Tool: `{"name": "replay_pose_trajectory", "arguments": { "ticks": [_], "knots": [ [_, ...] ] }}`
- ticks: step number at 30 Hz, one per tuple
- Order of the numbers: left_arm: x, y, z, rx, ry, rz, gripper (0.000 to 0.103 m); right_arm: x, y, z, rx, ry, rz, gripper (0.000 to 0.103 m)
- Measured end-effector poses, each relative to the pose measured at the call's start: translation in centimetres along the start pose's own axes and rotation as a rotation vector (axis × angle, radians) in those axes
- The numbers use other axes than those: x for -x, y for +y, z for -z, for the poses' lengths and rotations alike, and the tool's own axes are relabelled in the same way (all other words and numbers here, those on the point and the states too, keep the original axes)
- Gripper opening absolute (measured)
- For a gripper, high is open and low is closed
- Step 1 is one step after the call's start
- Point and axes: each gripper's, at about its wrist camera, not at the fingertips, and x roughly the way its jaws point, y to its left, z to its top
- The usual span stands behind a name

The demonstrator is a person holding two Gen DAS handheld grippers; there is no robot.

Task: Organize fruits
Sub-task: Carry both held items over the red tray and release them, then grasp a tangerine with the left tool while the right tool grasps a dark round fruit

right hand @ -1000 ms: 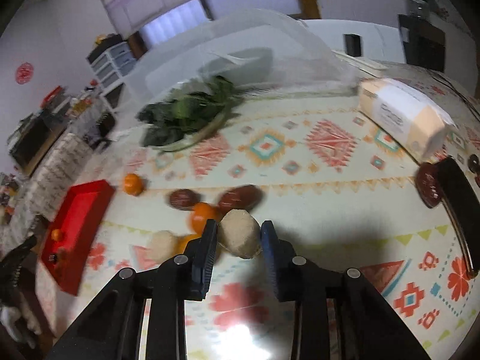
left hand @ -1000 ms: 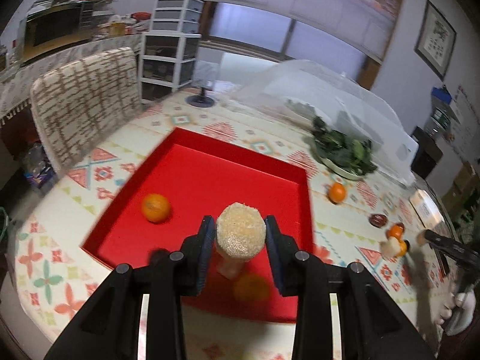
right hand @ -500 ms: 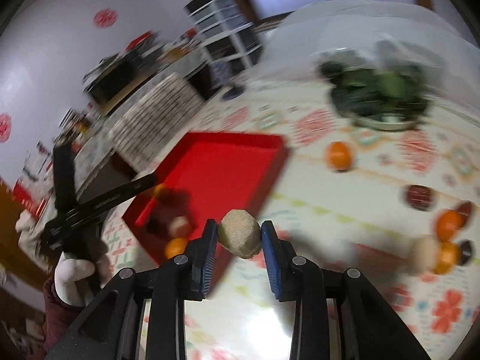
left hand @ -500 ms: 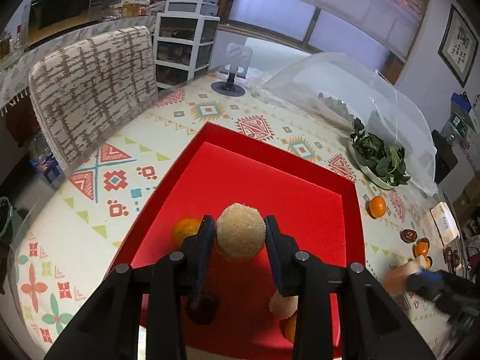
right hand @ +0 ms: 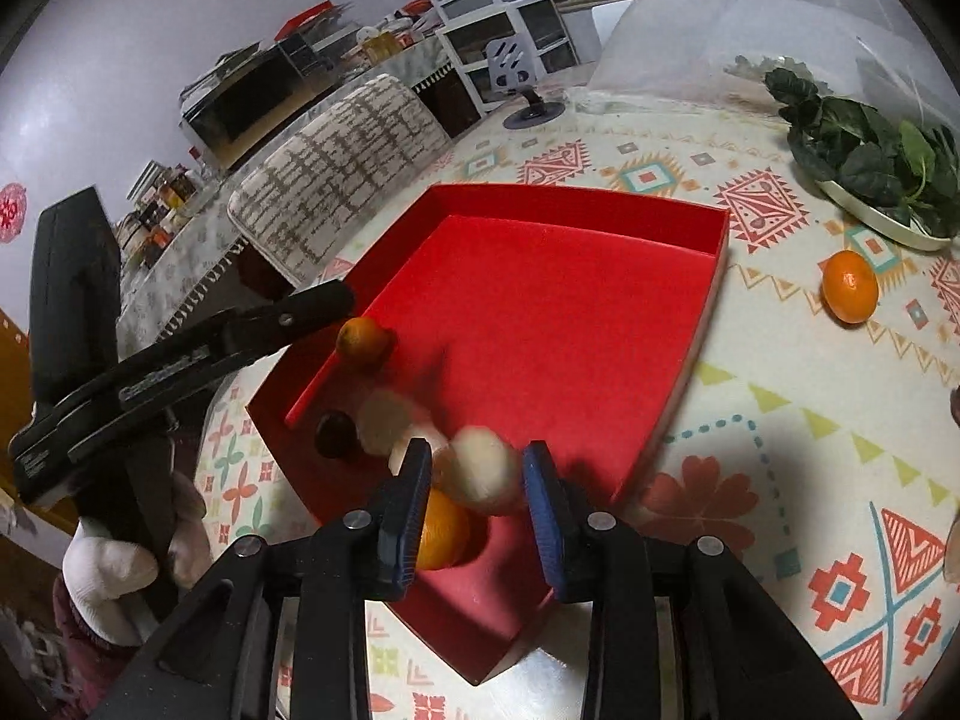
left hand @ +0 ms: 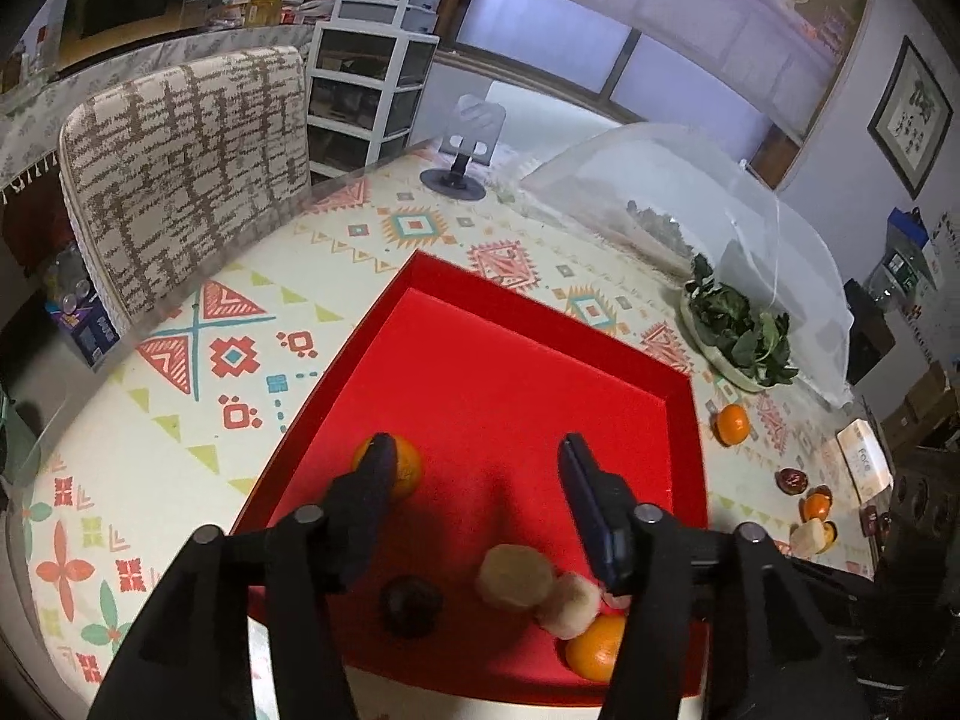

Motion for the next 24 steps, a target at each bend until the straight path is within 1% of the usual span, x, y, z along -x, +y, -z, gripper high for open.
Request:
{"name": "replay_pose_trajectory", "arguments": {
  "ticks": [3,5,9,11,15,17,19,21,24],
  "knots": [
    [1.1,-1.1,-0.1,-0.013,-0.017,0.02,0.06,2.1,-0.4,0.0,0.011,-0.041,0.022,0.045],
    [1.8,-2.2,0.0,-0.03,-0.028,0.036,0.067,4.2,-1.3,0.3,0.007,-0.074,0.042,0.052],
    [2.6,-4.9,0.1,-0.074,-0.037,0.072,0.07,9.4,-5.7,1.7,-0.034,-0.144,0.118,0.054],
    [2.4,-6.4,0.2,-0.089,-0.027,0.101,0.071,12.6,-9.0,2.8,-0.088,-0.183,0.166,0.055],
    [0.6,-10.3,0.4,-0.127,0.014,0.146,0.071,17.8,-15.1,5.1,-0.197,-0.241,0.269,0.058],
    [-0.4,-12.2,0.7,-0.146,0.037,0.165,0.071,19.5,-17.6,6.3,-0.246,-0.25,0.303,0.058],
    [-2.0,-14.9,1.0,-0.17,0.069,0.19,0.071,20.5,-19.6,7.3,-0.283,-0.25,0.32,0.058],
    [-3.4,-16.7,1.2,-0.188,0.092,0.201,0.071,20.9,-21.4,8.1,-0.306,-0.245,0.333,0.058],
    [-6.4,-19.8,1.6,-0.212,0.145,0.197,0.071,20.7,-22.8,8.7,-0.312,-0.236,0.333,0.058]
  ]
}}
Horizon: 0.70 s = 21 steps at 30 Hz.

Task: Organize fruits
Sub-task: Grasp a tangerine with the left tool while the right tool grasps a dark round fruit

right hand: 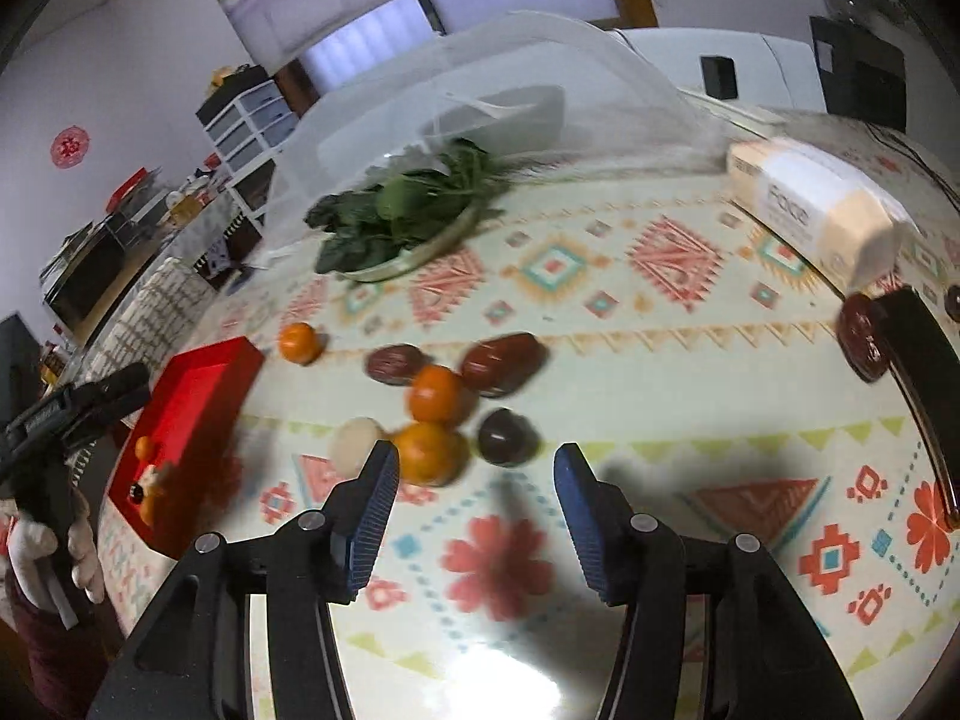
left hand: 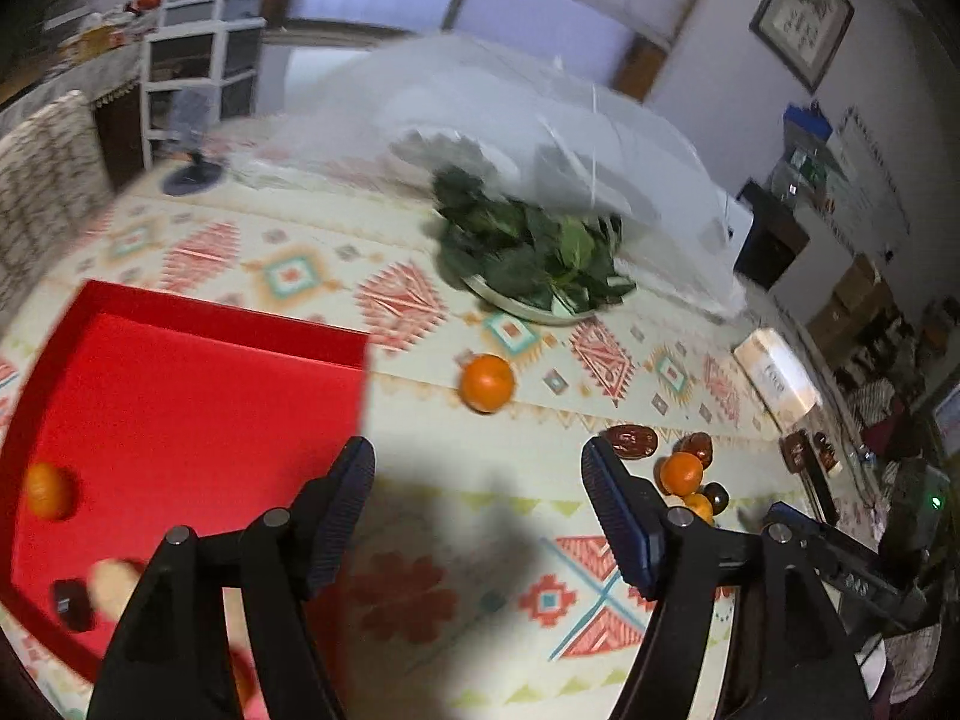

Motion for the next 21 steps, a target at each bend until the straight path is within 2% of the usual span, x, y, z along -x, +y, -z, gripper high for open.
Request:
{"name": "replay_pose_trajectory", "arguments": {
  "ticks": [4,10,16,18,19,21],
  "knots": [
    [-3.7,-1.1,-0.8,0.012,0.046,-0.011,0.071,-1.3,-0.1,0.1,0.03,0.007,0.007,0.058],
    [-8.6,-1.5,-2.0,-0.011,0.083,-0.099,0.071,-2.9,-0.5,0.1,0.087,0.03,0.041,0.058],
    [-11.4,-2.3,-2.3,-0.08,0.09,-0.185,0.07,-4.8,-0.7,-0.1,0.109,0.062,0.042,0.058],
    [-11.8,-2.6,-2.1,-0.1,0.098,-0.194,0.049,-5.0,-0.5,-0.2,0.119,0.06,0.045,0.058],
    [-12.0,-2.9,-1.9,-0.119,0.101,-0.216,0.035,-5.0,-0.4,-0.3,0.122,0.06,0.043,0.058],
    [-12.0,-3.4,-1.6,-0.147,0.094,-0.239,0.035,-5.2,0.0,-0.2,0.141,0.057,0.06,0.058]
  ]
}}
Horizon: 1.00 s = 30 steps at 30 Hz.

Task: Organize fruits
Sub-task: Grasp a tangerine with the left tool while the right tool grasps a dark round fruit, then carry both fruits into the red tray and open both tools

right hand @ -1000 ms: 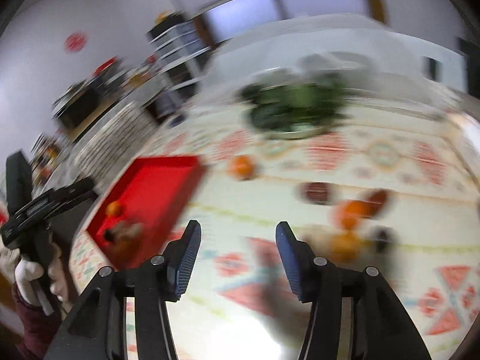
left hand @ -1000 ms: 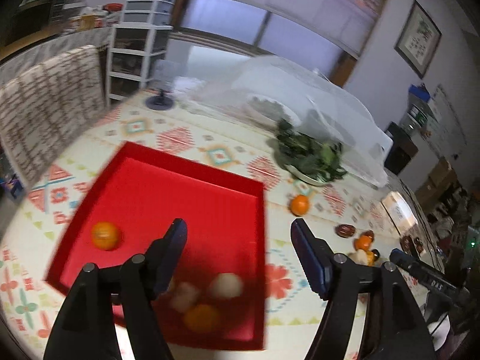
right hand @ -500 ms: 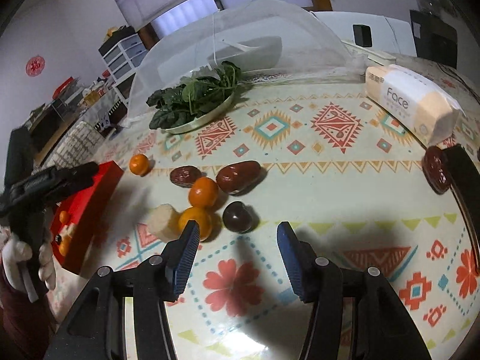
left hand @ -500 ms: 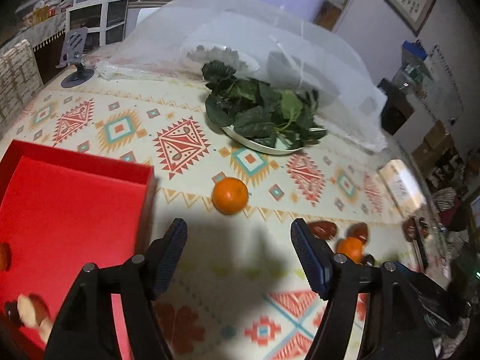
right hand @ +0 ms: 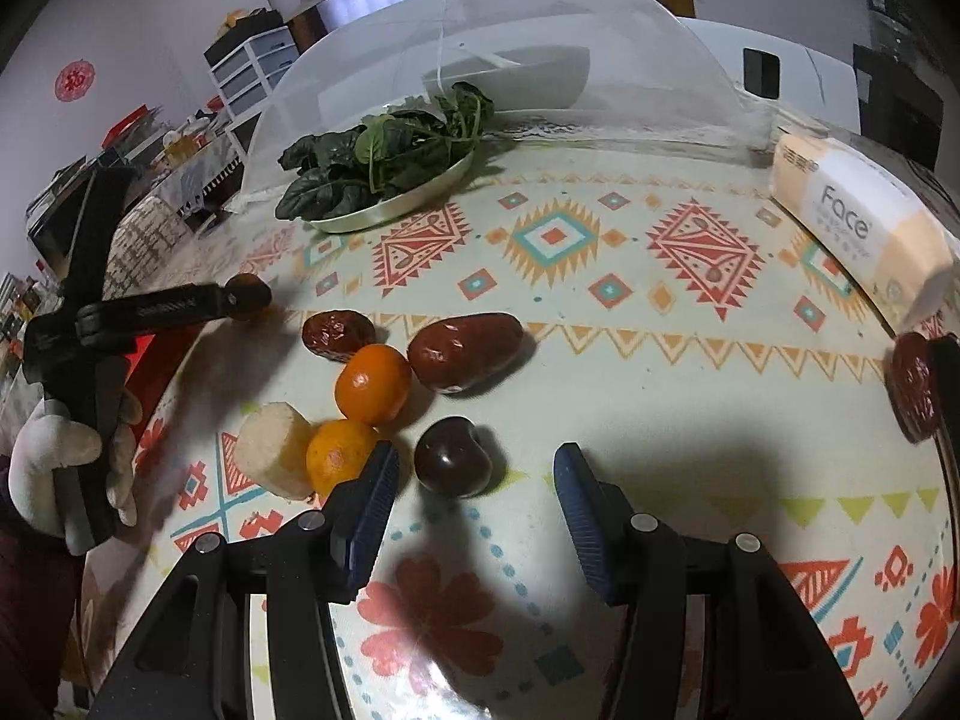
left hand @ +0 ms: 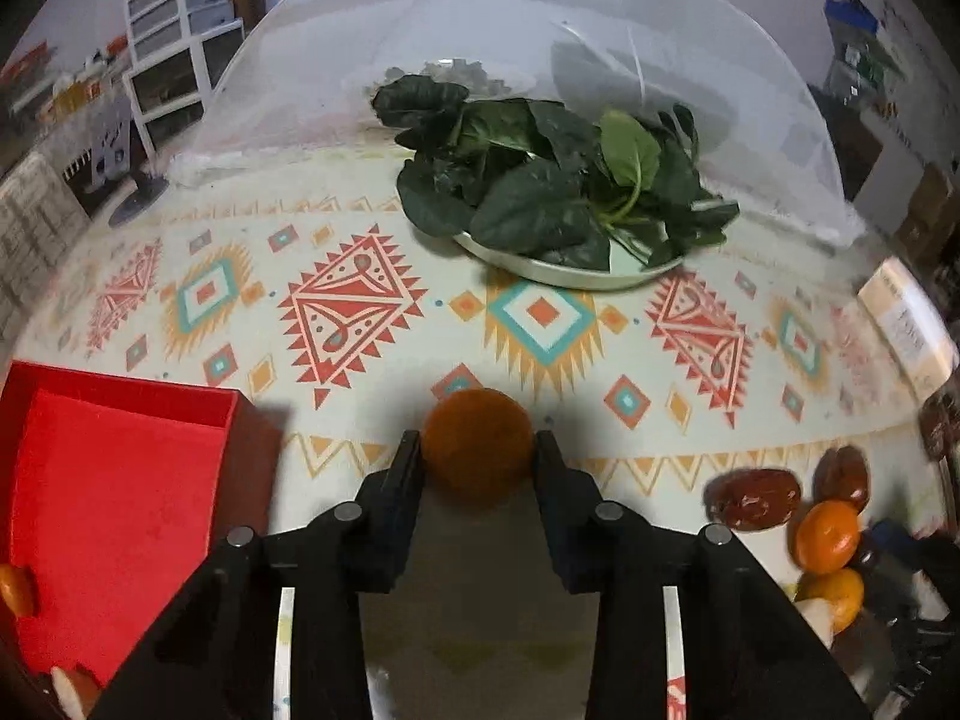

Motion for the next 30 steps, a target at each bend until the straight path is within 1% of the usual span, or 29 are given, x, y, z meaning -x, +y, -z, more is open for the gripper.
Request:
{"name": "replay_pose_trajectory", "arguments": {
  "ticks": [1,3,4,5,6,8,12,16,20,25,28,30],
  "knots": [
    [0.1,-0.2,0.1,-0.007,-0.004,-0.005,0.035,0.0,0.2,0.0,0.009,0.0,0.009,0.056],
    [0.3,-0.2,0.3,-0.011,-0.008,0.002,0.035,-0.1,0.6,0.1,0.029,0.003,0.019,0.047],
    [0.5,-0.2,0.5,-0.01,-0.007,0.012,0.035,-0.2,0.8,0.1,0.038,0.005,0.027,0.038],
    [0.6,-0.4,0.7,-0.009,-0.007,0.017,0.035,-0.2,1.0,0.1,0.042,0.007,0.021,0.033],
    [0.9,-0.3,1.0,-0.008,-0.009,0.024,0.035,-0.2,1.2,0.1,0.044,0.008,0.015,0.029],
    [1.6,-0.2,1.3,-0.002,-0.017,0.036,0.035,-0.2,1.6,0.2,0.05,0.003,0.032,0.028],
    [4.2,0.4,2.2,0.022,-0.053,0.074,0.035,0.5,1.2,0.4,0.016,-0.008,0.018,0.028],
    [8.3,1.8,3.1,0.064,-0.116,0.125,0.035,2.5,1.3,0.4,0.001,-0.041,0.024,0.028],
    [11.9,3.8,4.0,0.102,-0.177,0.159,0.035,5.1,2.8,0.2,0.019,-0.085,0.011,0.028],
    [16.0,7.3,5.5,0.147,-0.24,0.151,0.035,7.4,6.7,-0.2,0.07,-0.121,-0.046,0.028],
    [17.4,10.0,6.2,0.174,-0.266,0.108,0.035,7.8,9.5,-0.5,0.097,-0.127,-0.094,0.028],
    [17.7,12.0,6.8,0.201,-0.267,0.087,0.035,7.6,11.5,-1.0,0.109,-0.121,-0.137,0.028]
  ]
}}
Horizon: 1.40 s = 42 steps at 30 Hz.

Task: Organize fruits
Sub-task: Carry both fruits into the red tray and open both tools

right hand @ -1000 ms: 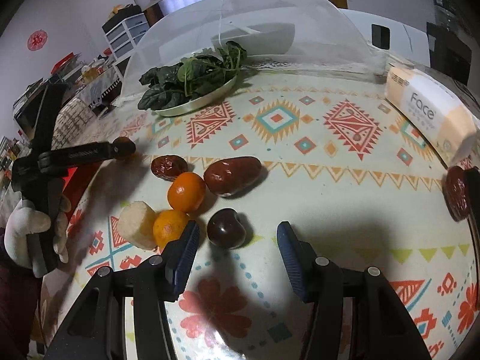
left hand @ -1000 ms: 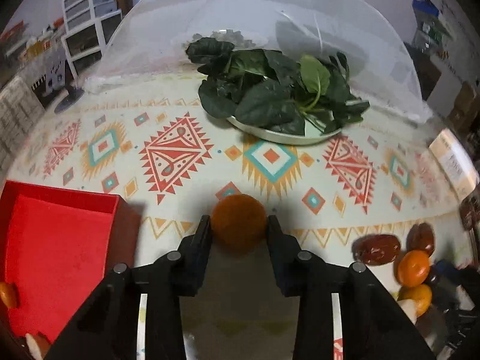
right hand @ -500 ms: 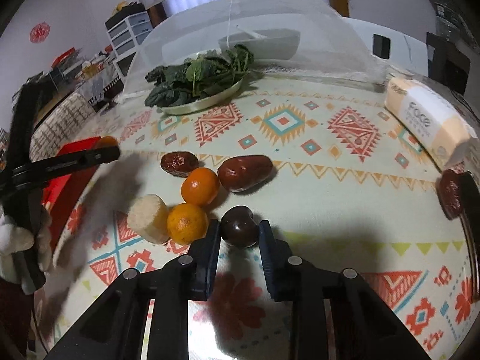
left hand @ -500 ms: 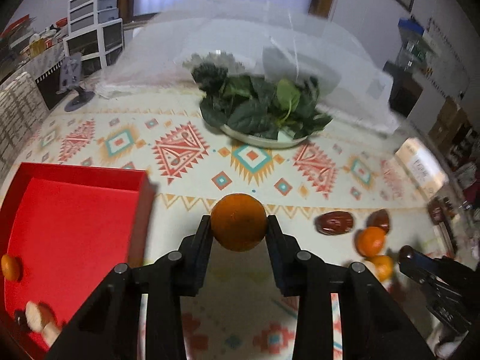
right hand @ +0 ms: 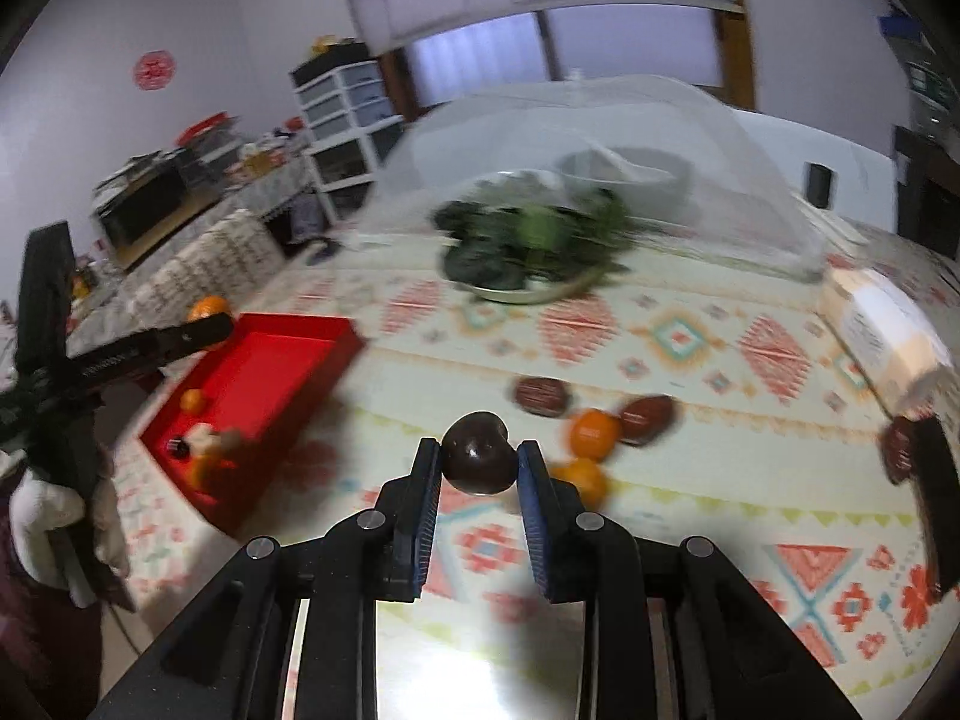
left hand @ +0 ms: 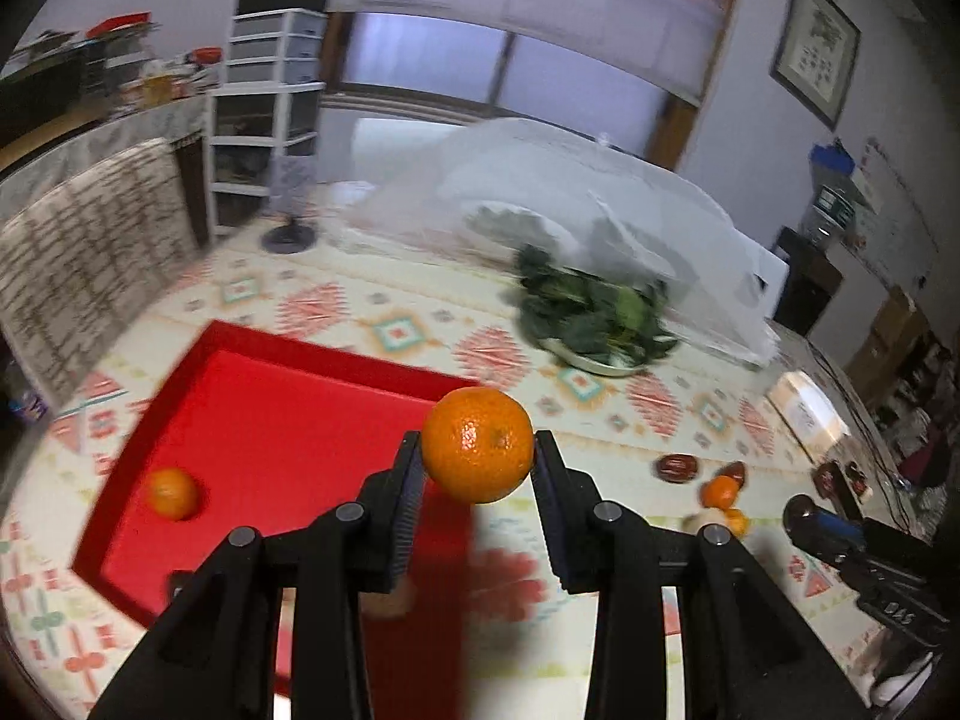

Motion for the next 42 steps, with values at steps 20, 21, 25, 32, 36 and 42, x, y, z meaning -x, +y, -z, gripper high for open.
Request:
{"name": "replay_pose_trajectory", "arguments": {
  "ticks": [20,21,25,32,36,42],
  "knots": [
    [-3.7,11.3,1.4,0.16,0.093,-0.1,0.035,-16.4,14.7,-1.7,0.08,0.224,-0.228,0.028],
    [-3.9,11.5,1.4,0.166,0.096,-0.098,0.035,-16.8,14.7,-1.6,0.083,0.23,-0.228,0.028],
    [-4.1,11.8,1.4,0.184,0.098,-0.091,0.035,-18.1,14.9,-1.7,0.075,0.236,-0.224,0.03],
    [-3.2,11.3,1.0,0.184,0.073,-0.07,0.051,-17.7,14.5,-2.1,0.05,0.212,-0.224,0.043],
    [-1.3,10.2,0.8,0.176,0.032,-0.056,0.058,-16.0,14.4,-2.4,0.053,0.18,-0.227,0.043],
    [1.7,7.9,1.0,0.18,-0.025,0.001,0.063,-12.5,12.8,-2.3,0.034,0.119,-0.207,0.055]
  ]
}}
